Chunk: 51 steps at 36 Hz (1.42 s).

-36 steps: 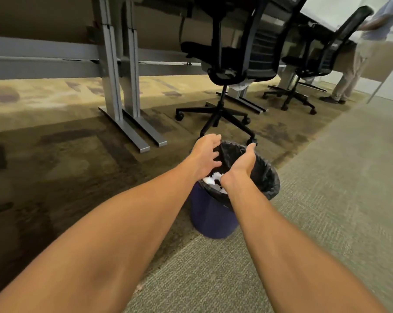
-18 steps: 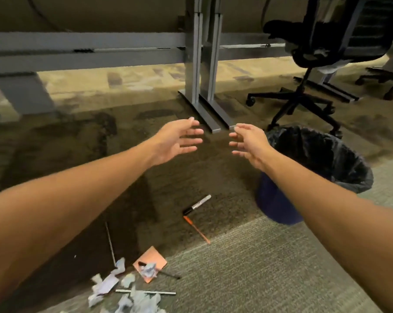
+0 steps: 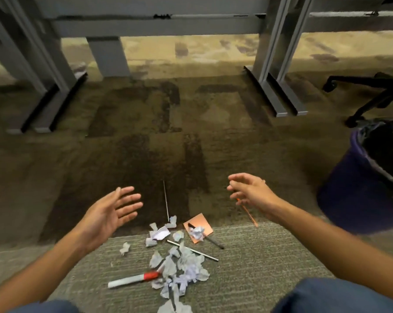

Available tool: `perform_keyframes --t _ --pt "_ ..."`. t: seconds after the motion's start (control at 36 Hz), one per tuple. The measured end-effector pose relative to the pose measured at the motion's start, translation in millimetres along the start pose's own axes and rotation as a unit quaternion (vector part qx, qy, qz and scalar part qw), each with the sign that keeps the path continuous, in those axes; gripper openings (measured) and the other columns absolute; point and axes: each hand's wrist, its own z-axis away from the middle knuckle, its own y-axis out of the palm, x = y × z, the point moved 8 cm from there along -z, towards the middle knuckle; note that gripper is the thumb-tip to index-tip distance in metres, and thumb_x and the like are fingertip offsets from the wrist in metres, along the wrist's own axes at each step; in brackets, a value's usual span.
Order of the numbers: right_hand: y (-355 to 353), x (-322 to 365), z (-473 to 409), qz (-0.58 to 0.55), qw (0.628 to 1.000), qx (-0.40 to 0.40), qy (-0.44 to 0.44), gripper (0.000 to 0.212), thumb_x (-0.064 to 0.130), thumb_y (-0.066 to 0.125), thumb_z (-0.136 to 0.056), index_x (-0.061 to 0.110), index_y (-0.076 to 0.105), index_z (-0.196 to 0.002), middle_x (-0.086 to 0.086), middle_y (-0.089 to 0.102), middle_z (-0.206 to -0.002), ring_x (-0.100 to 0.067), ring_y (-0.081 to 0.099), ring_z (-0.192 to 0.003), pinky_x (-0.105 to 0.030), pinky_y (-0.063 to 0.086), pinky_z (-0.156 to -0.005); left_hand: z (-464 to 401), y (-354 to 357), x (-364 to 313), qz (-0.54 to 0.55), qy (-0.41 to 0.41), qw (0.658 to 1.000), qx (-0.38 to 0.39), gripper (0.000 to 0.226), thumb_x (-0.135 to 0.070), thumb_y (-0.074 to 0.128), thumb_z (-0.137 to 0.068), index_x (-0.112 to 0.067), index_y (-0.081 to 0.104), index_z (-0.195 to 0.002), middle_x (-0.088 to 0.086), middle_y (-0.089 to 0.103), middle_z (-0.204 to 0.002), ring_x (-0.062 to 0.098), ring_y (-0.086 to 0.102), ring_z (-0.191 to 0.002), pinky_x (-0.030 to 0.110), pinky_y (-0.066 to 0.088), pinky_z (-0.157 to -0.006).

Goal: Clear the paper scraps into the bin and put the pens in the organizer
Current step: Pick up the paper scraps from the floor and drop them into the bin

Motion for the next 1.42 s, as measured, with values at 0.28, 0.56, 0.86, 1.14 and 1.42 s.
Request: perform_keyframes --t 0.28,0.56,0.86,1.14,1.42 --pt "78.3 -120.5 13.8 0.193 0.974 0.116 -0.01 0.016 0.029 0.064 -0.093 0.03 0.067 -0.109 0.003 0.068 -0.097 0.002 0.061 -0.072 -0.019 0.05 -0.065 24.8 -62.5 115.3 -0.071 -0.053 0.991 -0.103 0.037 -0.033 0.06 -0.083 -0.017 0.065 -0.116 0.006 0.072 -0.114 0.025 0.07 -0.1 0.036 0.05 -0.077" --pt "99.7 -155.6 -0.7 0.382 0.917 0.079 -0.084 0.05 0.033 0.061 -0.093 0.039 0.042 -0.139 0.018 0.043 -0.113 0.003 0.05 -0.085 -0.024 0.051 -0.088 7.9 -88.3 138.2 -0.368 -0.015 0.913 -0.173 0.032 -0.022 0.078 -0.08 -0.03 0.065 -0.109 0.001 0.058 -0.116 0.014 0.065 -0.089 0.027 0.051 -0.072" --pt "136.8 -139.6 -27.4 0.522 0.823 0.113 -0.194 0.041 0.031 0.062 -0.094 0.029 0.049 -0.133 -0.003 0.042 -0.134 -0.025 0.061 -0.103 -0.037 0.057 -0.081 -5.0 -85.6 132.6 -0.546 0.007 0.827 -0.135 0.027 -0.017 0.083 -0.073 -0.029 0.065 -0.089 -0.008 0.048 -0.099 0.004 0.053 -0.08 0.016 0.039 -0.071" --pt "128.7 -150.9 -29.7 0.532 0.82 0.109 -0.181 0.025 0.023 0.054 -0.097 0.026 0.057 -0.122 0.004 0.054 -0.114 -0.016 0.059 -0.091 -0.03 0.053 -0.073 -1.9 -69.7 127.3 -0.574 0.045 0.809 -0.123 0.02 -0.019 0.078 -0.079 -0.029 0.062 -0.071 -0.011 0.064 -0.074 0.002 0.059 -0.069 0.015 0.04 -0.06" --pt "103.5 -150.8 -5.7 0.34 0.929 0.111 -0.098 0.043 0.006 0.041 -0.099 0.048 0.048 -0.096 0.019 0.045 -0.108 0.006 0.048 -0.094 -0.012 0.04 -0.07 14.0 -19.5 128.5 -0.438 0.058 0.892 -0.093 0.036 0.01 0.045 -0.091 -0.019 0.064 -0.086 -0.009 0.062 -0.1 0.001 0.059 -0.092 0.017 0.046 -0.073"
